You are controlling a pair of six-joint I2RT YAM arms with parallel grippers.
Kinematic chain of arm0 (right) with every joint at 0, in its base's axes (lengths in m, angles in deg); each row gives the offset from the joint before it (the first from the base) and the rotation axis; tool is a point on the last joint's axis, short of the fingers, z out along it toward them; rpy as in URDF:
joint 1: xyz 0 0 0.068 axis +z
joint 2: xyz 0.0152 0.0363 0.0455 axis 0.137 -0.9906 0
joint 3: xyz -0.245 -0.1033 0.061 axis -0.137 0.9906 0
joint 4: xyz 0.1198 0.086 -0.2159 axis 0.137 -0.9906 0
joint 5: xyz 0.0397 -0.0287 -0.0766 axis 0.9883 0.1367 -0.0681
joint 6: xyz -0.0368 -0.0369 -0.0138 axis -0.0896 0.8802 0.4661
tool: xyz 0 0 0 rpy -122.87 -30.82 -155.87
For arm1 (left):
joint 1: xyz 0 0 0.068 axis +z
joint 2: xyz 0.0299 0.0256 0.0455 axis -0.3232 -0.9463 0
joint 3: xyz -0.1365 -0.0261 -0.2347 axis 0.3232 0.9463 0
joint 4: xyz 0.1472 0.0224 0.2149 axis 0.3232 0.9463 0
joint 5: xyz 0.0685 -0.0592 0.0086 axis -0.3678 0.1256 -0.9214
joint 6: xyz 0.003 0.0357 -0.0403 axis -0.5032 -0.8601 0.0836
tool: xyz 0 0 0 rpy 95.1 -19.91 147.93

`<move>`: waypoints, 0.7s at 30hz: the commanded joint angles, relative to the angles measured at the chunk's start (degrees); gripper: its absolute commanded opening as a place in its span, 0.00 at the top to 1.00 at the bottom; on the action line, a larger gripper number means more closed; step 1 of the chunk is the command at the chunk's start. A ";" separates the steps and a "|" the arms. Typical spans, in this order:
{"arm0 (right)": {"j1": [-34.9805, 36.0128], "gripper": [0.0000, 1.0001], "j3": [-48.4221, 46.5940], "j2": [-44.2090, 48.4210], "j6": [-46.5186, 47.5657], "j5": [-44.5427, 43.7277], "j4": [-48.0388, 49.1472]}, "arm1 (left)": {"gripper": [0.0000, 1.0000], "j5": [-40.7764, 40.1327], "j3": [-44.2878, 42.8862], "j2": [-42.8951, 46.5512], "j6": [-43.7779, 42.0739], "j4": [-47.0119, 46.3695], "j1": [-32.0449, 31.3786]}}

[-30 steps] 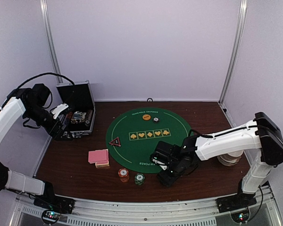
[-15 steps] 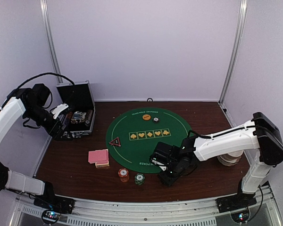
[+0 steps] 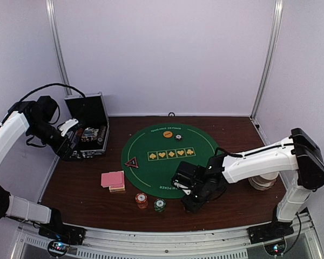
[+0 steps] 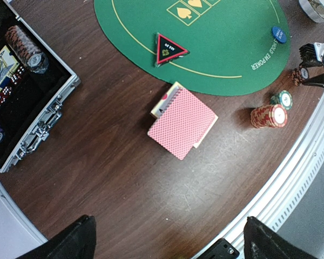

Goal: Distribute texas hold em gaming equipment

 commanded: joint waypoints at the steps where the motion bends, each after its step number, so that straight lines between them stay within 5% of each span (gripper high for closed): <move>1: 0.37 0.52 -2.28 2.40 0.66 -1.38 -1.77 | 0.02 0.19 -0.09 1.30 0.21 0.15 -0.22; 10: 0.32 0.54 -2.14 1.76 0.19 -1.05 -1.15 | 0.02 0.02 -0.15 1.85 0.21 0.24 -0.19; 13: 0.32 0.38 -2.76 0.97 0.55 -1.54 -2.12 | 0.02 0.03 -0.05 1.94 0.06 0.32 -0.21; 21: 0.32 0.34 -2.51 -0.18 0.67 -2.10 -1.00 | 0.03 0.34 -0.25 2.05 0.13 0.48 -0.23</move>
